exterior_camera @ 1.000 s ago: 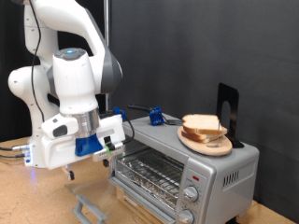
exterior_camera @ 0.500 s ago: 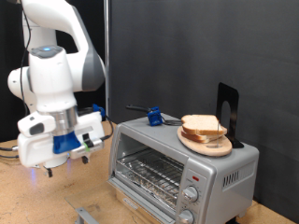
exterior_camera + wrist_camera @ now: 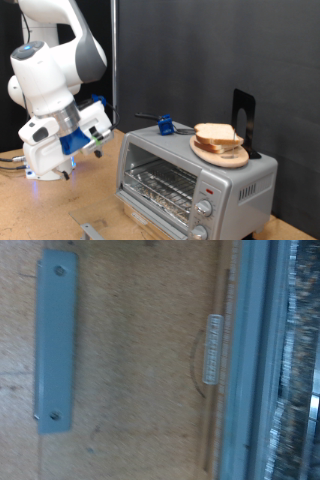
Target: Make a piece of toast with the oven
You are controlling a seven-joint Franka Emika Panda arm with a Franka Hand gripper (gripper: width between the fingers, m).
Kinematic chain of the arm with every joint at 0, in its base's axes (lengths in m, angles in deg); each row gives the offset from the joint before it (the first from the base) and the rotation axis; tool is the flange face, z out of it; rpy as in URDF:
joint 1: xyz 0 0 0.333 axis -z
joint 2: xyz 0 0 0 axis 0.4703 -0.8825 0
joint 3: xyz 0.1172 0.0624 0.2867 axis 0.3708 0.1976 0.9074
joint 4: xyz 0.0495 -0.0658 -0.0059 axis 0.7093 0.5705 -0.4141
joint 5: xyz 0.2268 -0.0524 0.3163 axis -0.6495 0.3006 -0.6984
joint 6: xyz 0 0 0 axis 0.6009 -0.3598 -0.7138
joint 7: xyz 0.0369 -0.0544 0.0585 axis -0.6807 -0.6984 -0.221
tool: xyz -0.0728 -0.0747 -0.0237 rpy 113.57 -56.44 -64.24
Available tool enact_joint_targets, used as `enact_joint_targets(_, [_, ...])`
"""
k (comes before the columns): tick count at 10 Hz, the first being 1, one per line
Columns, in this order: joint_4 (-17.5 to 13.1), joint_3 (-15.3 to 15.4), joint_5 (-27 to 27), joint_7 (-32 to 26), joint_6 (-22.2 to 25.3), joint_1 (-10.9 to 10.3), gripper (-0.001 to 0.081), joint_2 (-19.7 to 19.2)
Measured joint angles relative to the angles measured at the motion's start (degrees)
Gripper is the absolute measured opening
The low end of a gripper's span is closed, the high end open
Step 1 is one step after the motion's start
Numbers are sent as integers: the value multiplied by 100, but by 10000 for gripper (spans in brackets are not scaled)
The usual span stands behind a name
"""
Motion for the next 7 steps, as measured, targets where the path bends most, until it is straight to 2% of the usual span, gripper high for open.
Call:
enact_joint_targets(2, [-51,-35,-275,-201,302,16,809,256])
enact_joint_targets(5, [-43,-23,-150,-12,476,28,809,539])
enact_joint_targets(7, [-5,-5,-68,108,470,28,809,590])
